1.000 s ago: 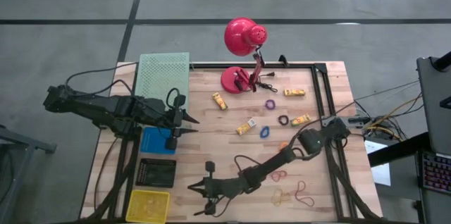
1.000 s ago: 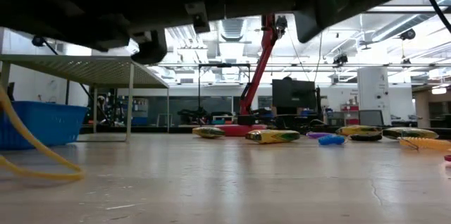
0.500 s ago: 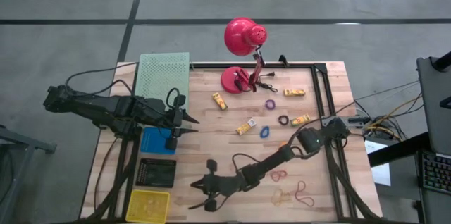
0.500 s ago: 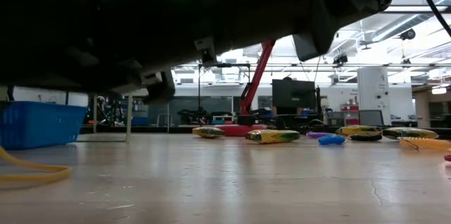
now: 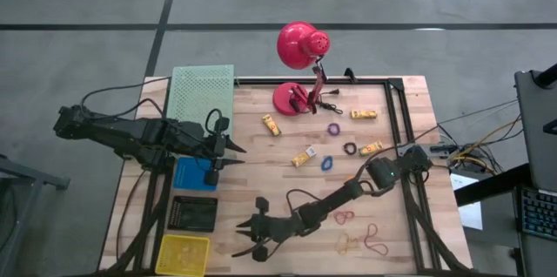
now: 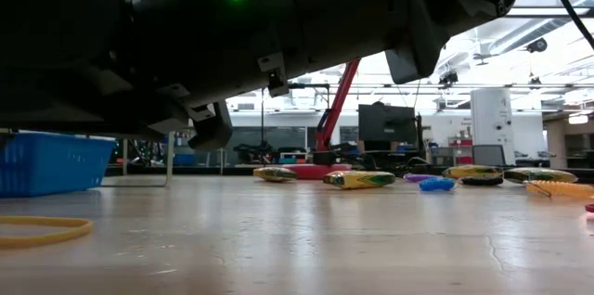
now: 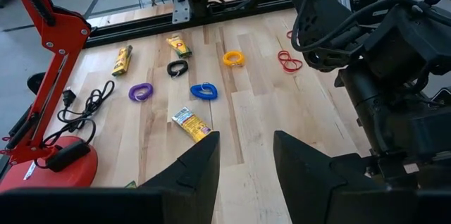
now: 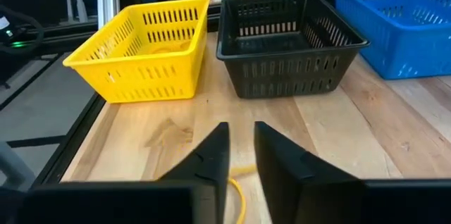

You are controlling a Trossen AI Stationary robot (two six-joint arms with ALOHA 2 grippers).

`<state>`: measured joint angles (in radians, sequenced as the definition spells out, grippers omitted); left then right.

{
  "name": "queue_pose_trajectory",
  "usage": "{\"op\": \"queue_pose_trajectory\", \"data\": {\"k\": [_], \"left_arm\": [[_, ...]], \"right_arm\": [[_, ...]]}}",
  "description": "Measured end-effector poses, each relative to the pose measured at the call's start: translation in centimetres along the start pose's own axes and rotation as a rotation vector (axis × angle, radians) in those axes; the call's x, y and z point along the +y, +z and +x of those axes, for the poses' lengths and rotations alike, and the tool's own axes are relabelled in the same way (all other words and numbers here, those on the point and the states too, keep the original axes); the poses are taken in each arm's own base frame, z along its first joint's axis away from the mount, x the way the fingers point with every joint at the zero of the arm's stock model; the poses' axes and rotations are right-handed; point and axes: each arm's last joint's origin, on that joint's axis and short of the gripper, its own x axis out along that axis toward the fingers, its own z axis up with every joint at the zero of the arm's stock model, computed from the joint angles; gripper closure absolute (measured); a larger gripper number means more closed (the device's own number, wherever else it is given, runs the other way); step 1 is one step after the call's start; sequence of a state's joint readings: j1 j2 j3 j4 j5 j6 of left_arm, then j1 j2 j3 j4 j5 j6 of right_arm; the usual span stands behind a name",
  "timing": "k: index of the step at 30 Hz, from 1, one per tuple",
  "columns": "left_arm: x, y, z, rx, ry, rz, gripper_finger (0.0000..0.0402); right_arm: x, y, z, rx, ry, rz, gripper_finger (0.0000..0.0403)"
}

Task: Pick & Place Office Desk Supplies
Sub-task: Put the yellow rubber band into the yellow bin

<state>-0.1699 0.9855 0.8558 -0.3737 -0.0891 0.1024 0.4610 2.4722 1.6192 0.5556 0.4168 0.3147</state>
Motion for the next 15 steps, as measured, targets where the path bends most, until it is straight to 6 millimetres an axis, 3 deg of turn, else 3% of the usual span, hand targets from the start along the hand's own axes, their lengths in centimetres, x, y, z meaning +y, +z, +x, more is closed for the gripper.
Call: {"op": "queue_pose_trajectory", "data": {"k": [7,15], "left_arm": [[0.01,0.0,0.0,0.0,0.0,0.0,0.0266],[0.01,0.01,-0.01,-0.001,0.001,0.0,0.0266]], "right_arm": [[0.0,0.01,0.0,-0.001,-0.001,0.0,0.0266],[0.14,0.59,-0.25,-0.012,-0.023,0.001,0.0246]]}}
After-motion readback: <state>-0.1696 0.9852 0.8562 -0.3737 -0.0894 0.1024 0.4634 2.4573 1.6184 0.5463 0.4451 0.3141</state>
